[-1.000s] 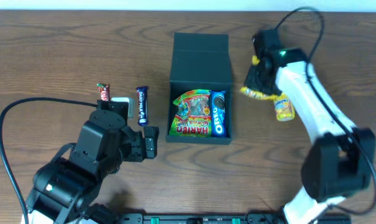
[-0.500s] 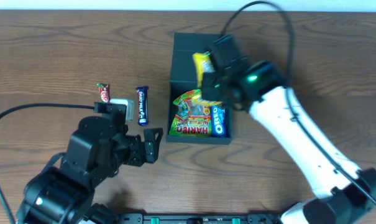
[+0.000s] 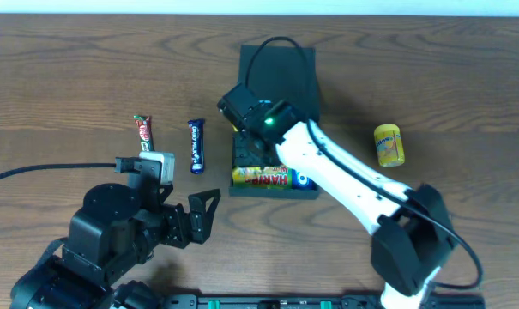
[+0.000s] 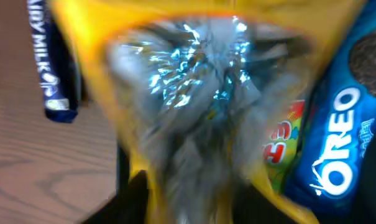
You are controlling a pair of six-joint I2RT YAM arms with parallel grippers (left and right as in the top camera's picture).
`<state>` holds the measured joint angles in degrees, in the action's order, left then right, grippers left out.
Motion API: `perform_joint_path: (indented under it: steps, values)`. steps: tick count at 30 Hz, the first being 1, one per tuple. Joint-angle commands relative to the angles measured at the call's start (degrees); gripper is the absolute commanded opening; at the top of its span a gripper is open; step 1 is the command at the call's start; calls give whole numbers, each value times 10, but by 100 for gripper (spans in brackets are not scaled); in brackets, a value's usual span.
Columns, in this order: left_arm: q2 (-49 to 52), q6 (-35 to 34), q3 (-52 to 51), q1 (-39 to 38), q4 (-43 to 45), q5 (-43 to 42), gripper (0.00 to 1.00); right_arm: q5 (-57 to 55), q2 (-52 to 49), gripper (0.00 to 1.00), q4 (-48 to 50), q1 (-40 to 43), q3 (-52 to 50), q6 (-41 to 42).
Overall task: Pack container
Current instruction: 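Lower the Hacks bag into the box and release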
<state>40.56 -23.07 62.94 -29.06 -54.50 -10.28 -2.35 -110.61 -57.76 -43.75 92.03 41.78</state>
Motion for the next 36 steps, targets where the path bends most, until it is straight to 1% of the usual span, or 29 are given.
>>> perform_joint_path:
  steps: [1, 2, 3, 4, 6, 8, 9, 10, 11, 12, 13, 17, 23, 30, 36]
  values:
    - [-2, 6, 6, 2, -8, -3, 95, -13, -5, 54, 1, -2, 0, 19]
    - [-2, 6, 6, 2, -10, -3, 95, -13, -5, 63, 2, -2, 1, 19]
    - [-2, 6, 6, 2, -10, -3, 95, -13, -4, 68, 2, -1, 1, 19]
    - [-2, 6, 6, 2, -10, -3, 95, -13, -3, 70, 1, 0, 2, 19]
    - [-2, 6, 6, 2, -10, -3, 95, -13, 3, 70, -2, 4, 3, 19]
    - [-2, 7, 6, 2, -10, -3, 95, -13, 14, 64, -12, 11, 8, 18]
    - [-2, 7, 6, 2, -10, -3, 95, -13, 21, 57, -15, 15, 9, 13]
    - [-2, 8, 6, 2, -10, -2, 95, -13, 30, 43, -15, 19, 9, 4]
    - [-2, 8, 6, 2, -11, -1, 95, -13, 39, 25, -17, 25, 9, -6]
    - [-2, 8, 6, 2, -12, 0, 95, -13, 46, 10, -17, 30, 9, -18]
    - [-2, 8, 6, 2, -12, 2, 95, -13, 50, 2, -17, 35, 9, -27]
    - [-2, 8, 5, 2, -12, 2, 95, -12, 45, 2, -25, 43, 5, -35]
    - [-2, 8, 5, 2, -15, 2, 95, -10, 20, 2, 5, 38, -36, -41]
    - [-2, 8, 5, 2, -26, 4, 95, 14, 5, 1, 90, 38, -125, -41]
    - [-2, 9, 5, 2, -27, 4, 95, 31, 4, 2, 149, 38, -171, -41]
